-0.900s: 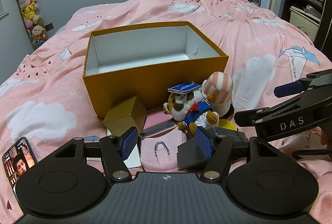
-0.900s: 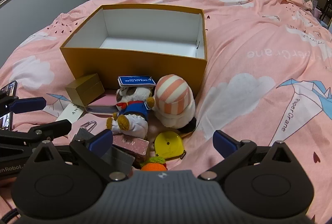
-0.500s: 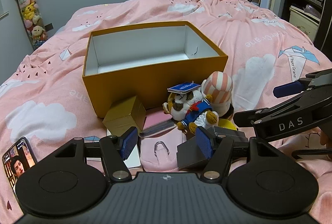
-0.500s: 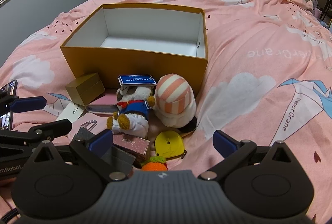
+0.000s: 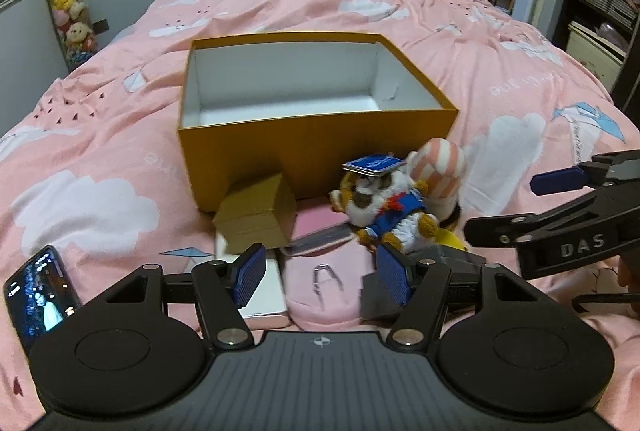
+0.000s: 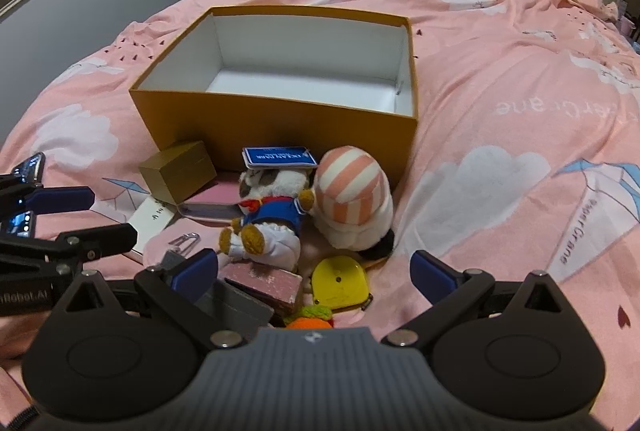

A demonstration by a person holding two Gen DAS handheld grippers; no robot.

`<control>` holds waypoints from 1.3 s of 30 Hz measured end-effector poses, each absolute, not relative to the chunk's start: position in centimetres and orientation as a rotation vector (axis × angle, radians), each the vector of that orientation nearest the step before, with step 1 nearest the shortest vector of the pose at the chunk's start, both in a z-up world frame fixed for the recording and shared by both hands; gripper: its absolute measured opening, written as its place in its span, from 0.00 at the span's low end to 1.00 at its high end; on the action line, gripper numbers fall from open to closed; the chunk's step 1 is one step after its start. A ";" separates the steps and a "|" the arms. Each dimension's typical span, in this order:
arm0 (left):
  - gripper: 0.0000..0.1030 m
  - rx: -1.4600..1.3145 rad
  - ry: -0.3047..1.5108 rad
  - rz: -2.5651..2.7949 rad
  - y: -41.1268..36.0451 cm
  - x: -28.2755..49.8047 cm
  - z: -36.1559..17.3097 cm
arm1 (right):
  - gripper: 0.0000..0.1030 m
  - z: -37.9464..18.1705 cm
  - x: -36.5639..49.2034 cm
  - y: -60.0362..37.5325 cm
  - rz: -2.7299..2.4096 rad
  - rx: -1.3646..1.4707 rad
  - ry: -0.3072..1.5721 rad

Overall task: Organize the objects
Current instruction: 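Move left tool toward white glasses case while right tool approaches gold cube box, then close left tool on white glasses case while right tool grasps gold cube box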

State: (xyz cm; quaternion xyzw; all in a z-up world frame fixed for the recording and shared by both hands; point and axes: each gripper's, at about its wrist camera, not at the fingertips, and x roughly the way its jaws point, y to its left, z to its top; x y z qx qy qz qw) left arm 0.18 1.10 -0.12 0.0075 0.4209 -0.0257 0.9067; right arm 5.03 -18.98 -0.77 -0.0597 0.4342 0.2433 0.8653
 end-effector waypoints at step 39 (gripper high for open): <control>0.56 -0.147 1.105 0.100 12.2 7.6 -4.1 | 0.79 -4.9 14.5 -3.2 1.056 -0.283 1.027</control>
